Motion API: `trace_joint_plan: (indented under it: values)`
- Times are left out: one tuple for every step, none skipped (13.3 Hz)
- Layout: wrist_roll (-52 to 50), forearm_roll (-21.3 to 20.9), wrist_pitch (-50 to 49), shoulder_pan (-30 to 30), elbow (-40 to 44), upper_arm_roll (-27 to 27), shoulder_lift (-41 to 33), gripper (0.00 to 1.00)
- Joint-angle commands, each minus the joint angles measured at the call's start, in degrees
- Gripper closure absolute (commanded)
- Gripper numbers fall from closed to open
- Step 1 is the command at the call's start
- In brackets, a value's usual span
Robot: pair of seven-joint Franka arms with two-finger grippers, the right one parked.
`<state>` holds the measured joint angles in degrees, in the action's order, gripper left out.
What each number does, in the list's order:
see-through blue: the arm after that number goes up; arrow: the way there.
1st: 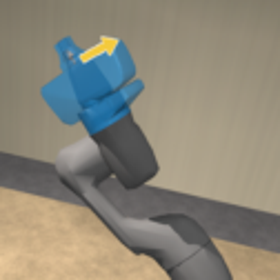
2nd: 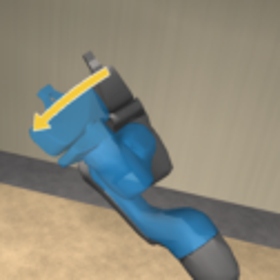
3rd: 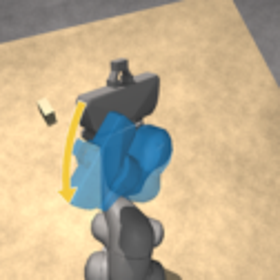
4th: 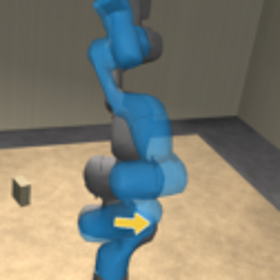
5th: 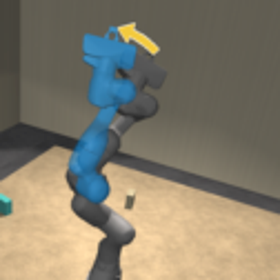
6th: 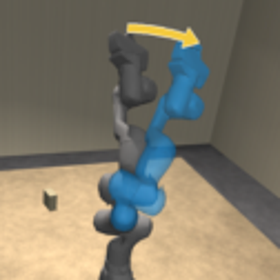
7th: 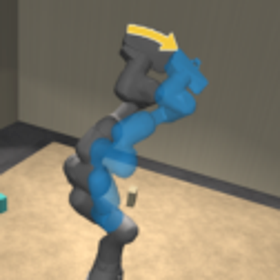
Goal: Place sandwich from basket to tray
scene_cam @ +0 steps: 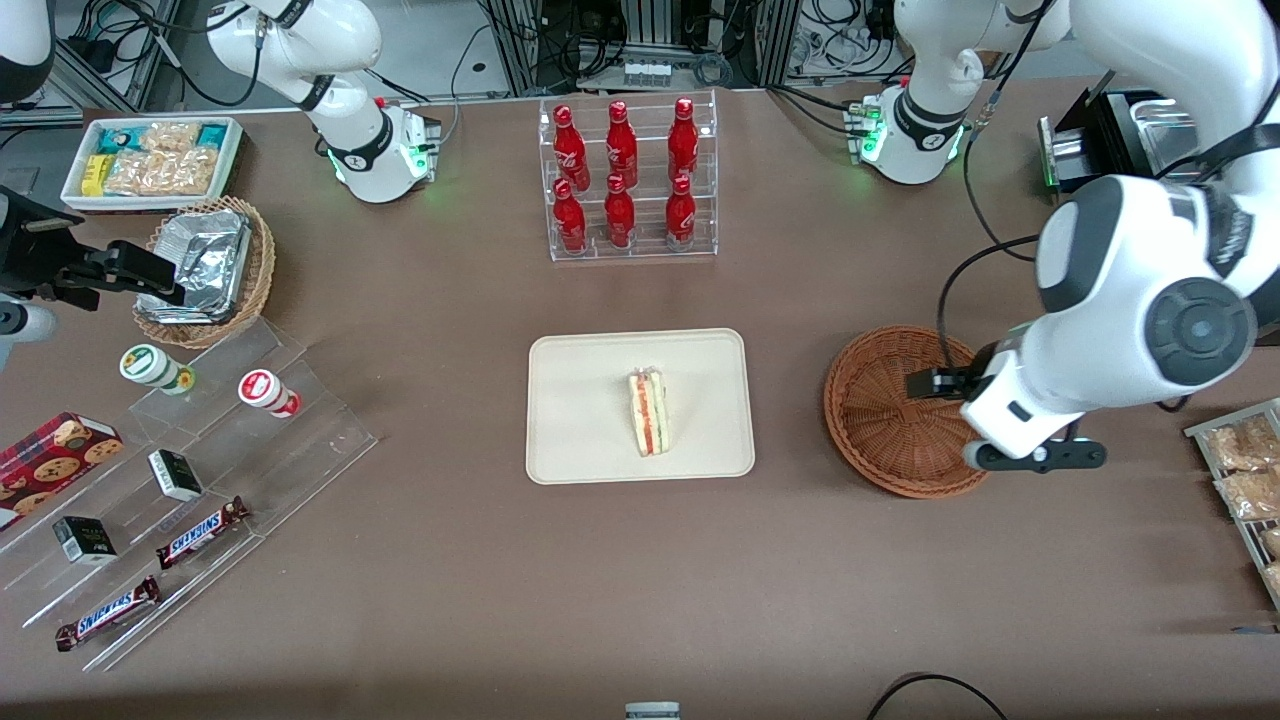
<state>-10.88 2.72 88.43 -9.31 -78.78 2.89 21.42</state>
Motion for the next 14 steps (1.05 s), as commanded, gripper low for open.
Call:
trace_joint_plan:
  values:
    - [5.3, -1.1, 0.0, 2.9, -6.6, 0.7, -6.7, 0.00]
    - [8.5, -1.1, -0.1, 4.2, -8.0, 1.2, -8.5, 0.00]
    - [12.5, -1.1, -0.3, 5.3, -8.8, 1.9, -9.9, 0.00]
    - [15.3, -1.2, -0.4, 8.2, -9.4, 3.9, -11.2, 0.00]
    - [15.5, -1.5, -0.4, 11.3, -10.5, 7.4, -13.0, 0.00]
    - [15.7, -2.4, -0.4, 12.9, -11.7, 8.6, -14.8, 0.00]
    - [16.0, -3.4, -0.4, 13.3, -12.4, 9.2, -16.4, 0.00]
    - [16.0, -3.4, -1.6, 14.0, -12.6, 9.4, -18.0, 0.00]
    - [15.8, -3.4, -3.8, 14.1, -12.3, 9.4, -19.0, 0.00]
    - [15.5, -3.4, -5.4, 14.1, -12.2, 9.3, -20.3, 0.00]
    - [15.5, -3.4, -6.4, 14.1, -12.2, 9.2, -21.3, 0.00]
    - [15.3, -3.4, -7.2, 14.1, -12.2, 9.2, -21.9, 0.00]
    - [15.1, -3.4, -7.6, 14.0, -12.1, 9.1, -22.1, 0.00]
    - [14.4, -3.3, -7.6, 13.9, -12.0, 9.1, -22.2, 0.00]
